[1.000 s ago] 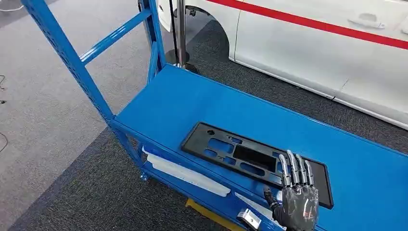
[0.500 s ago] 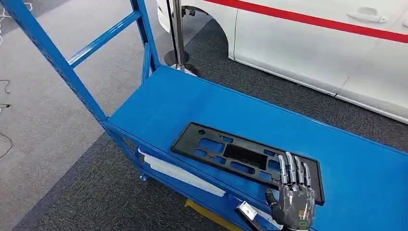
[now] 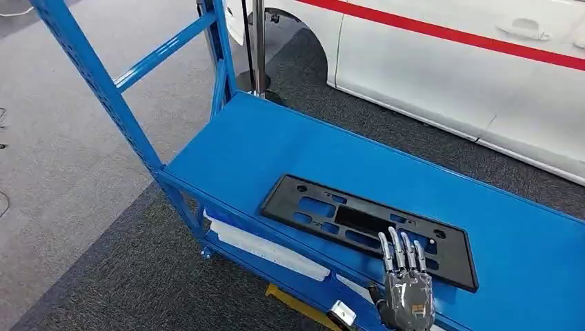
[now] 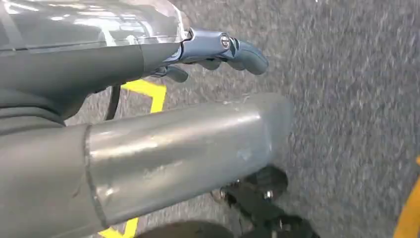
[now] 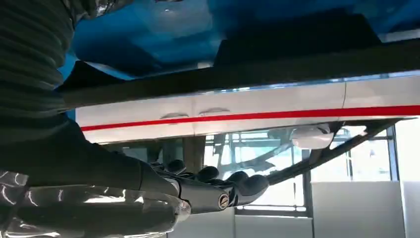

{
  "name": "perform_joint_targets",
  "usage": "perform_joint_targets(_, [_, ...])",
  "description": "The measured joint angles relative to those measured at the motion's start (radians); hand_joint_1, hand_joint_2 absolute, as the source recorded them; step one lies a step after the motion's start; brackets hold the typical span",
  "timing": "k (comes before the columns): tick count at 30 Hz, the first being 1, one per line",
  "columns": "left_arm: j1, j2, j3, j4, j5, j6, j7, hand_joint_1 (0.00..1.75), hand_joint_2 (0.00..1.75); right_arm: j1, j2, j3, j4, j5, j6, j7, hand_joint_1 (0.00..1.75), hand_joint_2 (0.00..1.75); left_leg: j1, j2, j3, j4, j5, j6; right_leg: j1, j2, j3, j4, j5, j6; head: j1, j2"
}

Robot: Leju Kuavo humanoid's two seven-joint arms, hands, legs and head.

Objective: Take the parts from the cabinet and place them on the table.

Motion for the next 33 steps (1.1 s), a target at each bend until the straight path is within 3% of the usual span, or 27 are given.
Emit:
perform_joint_targets(2, [0.000,-0.002,0.000,0.000,0.005,0.000,0.001,0.00,0.00,-0.001,-0.011,0.011,0.006,0.000,0.000,0.022,0.00,1.75,0.000,-0.001,0.006,0.004,-0.006,-0.005,-0.001,-0.001,0.096,-0.190,0.090,-0.006,0.000,0.000])
perform_joint_targets(3, [0.001,-0.002,0.000,0.000,0.005,-0.001,0.001,0.00,0.00,-0.005,-0.016,0.016,0.010,0.000,0.000,0.025,0.00,1.75,-0.005,-0.001,0.002,0.007,-0.010,-0.011,0.002,-0.001,0.115,-0.229,0.075,-0.010,0.000,0.000])
perform_joint_targets(6, [-0.001,-0.002,0.000,0.000,0.002,-0.003,0.000,0.00,0.00,-0.009,-0.022,0.031,0.021,0.000,-0.002,0.025,0.00,1.75,-0.005,-0.001,0.000,0.008,-0.010,-0.026,0.008,0.003,0.108,-0.232,0.082,-0.021,0.000,0.000])
perform_joint_targets(8, [-0.003,-0.002,-0.001,0.000,-0.006,-0.005,0.000,0.00,0.00,-0.026,-0.022,0.048,0.033,0.000,-0.004,0.025,0.00,1.75,0.001,-0.001,-0.002,0.019,-0.023,-0.038,0.002,0.002,0.112,-0.245,0.091,-0.038,0.000,0.000])
perform_joint_targets(9, [-0.003,-0.002,-0.001,0.000,-0.011,-0.006,0.000,0.00,0.00,-0.039,-0.022,0.056,0.041,0.000,-0.004,0.025,0.00,1.75,0.001,-0.002,-0.014,0.051,-0.047,-0.041,0.002,0.002,0.113,-0.247,0.091,-0.043,0.000,0.000])
perform_joint_targets(12, [-0.004,-0.002,-0.005,0.000,-0.031,-0.011,0.000,0.00,0.00,-0.091,-0.022,0.070,0.082,0.000,-0.005,0.038,0.00,1.75,0.005,-0.002,-0.120,0.273,-0.153,-0.051,0.004,0.001,0.108,-0.246,0.093,-0.049,0.000,0.000])
perform_joint_targets(13, [-0.004,-0.002,-0.006,0.000,-0.038,-0.013,0.000,0.00,0.00,-0.109,-0.022,0.073,0.100,0.000,-0.005,0.047,0.00,1.75,0.005,-0.002,-0.145,0.323,-0.161,-0.053,0.005,0.002,0.107,-0.244,0.093,-0.049,0.000,0.000])
perform_joint_targets(14, [-0.003,-0.002,-0.007,0.000,-0.043,-0.015,0.002,0.00,0.00,-0.130,-0.022,0.077,0.118,0.000,-0.005,0.058,0.00,1.75,0.006,-0.002,-0.144,0.320,-0.144,-0.053,0.005,0.002,0.107,-0.242,0.093,-0.049,0.000,0.000])
perform_joint_targets(15, [-0.004,-0.002,-0.008,0.000,-0.049,-0.016,0.002,0.00,0.00,-0.149,-0.023,0.083,0.136,0.000,-0.006,0.066,0.00,1.75,0.006,-0.002,-0.123,0.273,-0.108,-0.052,0.005,0.003,0.107,-0.240,0.092,-0.049,0.000,0.000])
perform_joint_targets(17, [-0.007,0.000,-0.010,0.000,-0.056,-0.019,0.003,0.00,0.00,-0.182,-0.023,0.086,0.164,0.000,-0.006,0.067,0.00,1.75,0.006,-0.002,-0.033,0.088,-0.015,-0.046,0.005,0.005,0.109,-0.236,0.091,-0.046,0.000,0.000])
perform_joint_targets(18, [-0.009,0.001,-0.010,0.000,-0.061,-0.019,0.003,0.00,0.00,-0.194,-0.022,0.086,0.174,0.000,-0.006,0.064,0.00,1.75,0.005,-0.002,-0.005,0.023,-0.016,-0.041,0.005,0.004,0.108,-0.235,0.090,-0.043,0.000,0.000])
perform_joint_targets(19, [-0.010,0.001,-0.010,0.000,-0.064,-0.019,0.004,0.00,0.00,-0.205,-0.022,0.085,0.183,0.000,-0.006,0.059,0.00,1.75,-0.002,-0.002,-0.006,0.017,-0.013,-0.037,0.010,0.005,0.105,-0.232,0.090,-0.035,0.000,0.000])
perform_joint_targets(22, [-0.009,0.001,-0.010,0.000,-0.072,-0.022,0.008,0.00,0.00,-0.231,-0.020,0.085,0.199,-0.005,-0.006,0.043,0.00,1.75,-0.006,-0.004,-0.013,0.016,-0.006,-0.024,0.006,0.004,0.103,-0.239,0.098,-0.017,0.000,0.000])
perform_joint_targets(23, [-0.010,0.001,-0.011,0.000,-0.074,-0.022,0.008,0.00,0.00,-0.238,-0.020,0.085,0.204,-0.005,-0.006,0.039,0.00,1.75,0.004,-0.003,-0.006,0.003,0.004,-0.011,0.010,0.005,0.101,-0.236,0.094,-0.010,0.000,0.000])
perform_joint_targets(24, [-0.011,0.001,-0.011,0.000,-0.080,-0.023,0.008,0.00,0.00,-0.245,-0.021,0.084,0.211,-0.005,-0.006,0.037,0.00,1.75,0.003,0.000,-0.005,-0.001,0.009,-0.006,0.006,0.004,0.093,-0.215,0.076,-0.008,0.000,0.000])
perform_joint_targets(25, [-0.011,0.001,-0.011,0.000,-0.084,-0.024,0.008,0.00,0.00,-0.255,-0.021,0.084,0.220,-0.003,-0.006,0.037,0.00,1.75,0.003,0.001,-0.008,-0.001,0.011,0.000,0.006,0.004,0.070,-0.164,0.039,-0.006,0.000,0.000])
perform_joint_targets(27, [-0.012,0.002,-0.012,0.000,-0.090,-0.026,0.008,0.00,0.00,-0.269,-0.022,0.084,0.246,-0.003,-0.006,0.049,0.00,1.75,0.000,0.003,-0.012,0.000,0.010,0.002,0.002,0.003,-0.006,-0.006,-0.037,-0.001,0.000,0.000])
perform_joint_targets(28, [-0.012,0.002,-0.012,0.000,-0.093,-0.027,0.008,0.00,0.00,-0.277,-0.027,0.085,0.263,-0.003,-0.006,0.071,0.00,1.75,-0.001,0.003,-0.014,0.000,0.010,0.003,0.001,0.003,-0.038,0.059,-0.054,0.001,0.000,0.000])
perform_joint_targets(29, [-0.011,0.002,-0.012,0.000,-0.095,-0.028,0.008,0.00,0.00,-0.285,-0.032,0.090,0.281,-0.003,-0.007,0.097,0.00,1.75,-0.001,0.003,-0.013,0.001,0.010,0.003,0.000,0.003,-0.044,0.069,-0.043,0.003,0.000,0.000])
perform_joint_targets(30, [-0.012,0.002,-0.012,0.000,-0.100,-0.029,0.008,0.00,0.00,-0.296,-0.039,0.097,0.290,-0.002,-0.008,0.122,0.00,1.75,-0.001,0.003,-0.012,0.002,0.010,0.003,0.000,0.003,-0.027,0.032,-0.010,0.002,0.000,0.000])
perform_joint_targets(32, [-0.012,0.001,-0.012,0.000,-0.102,-0.031,0.008,0.00,0.00,-0.318,-0.060,0.119,0.308,-0.002,-0.007,0.178,0.00,1.75,-0.001,0.002,-0.006,0.003,0.006,-0.001,0.000,0.001,0.058,-0.139,0.082,-0.004,0.000,0.000])
perform_joint_targets(33, [-0.012,0.001,-0.012,0.000,-0.104,-0.031,0.007,0.00,0.00,-0.328,-0.068,0.126,0.315,-0.002,-0.007,0.188,0.00,1.75,-0.001,0.002,-0.004,0.004,0.004,-0.004,0.001,-0.001,0.096,-0.220,0.106,-0.010,0.000,0.000])
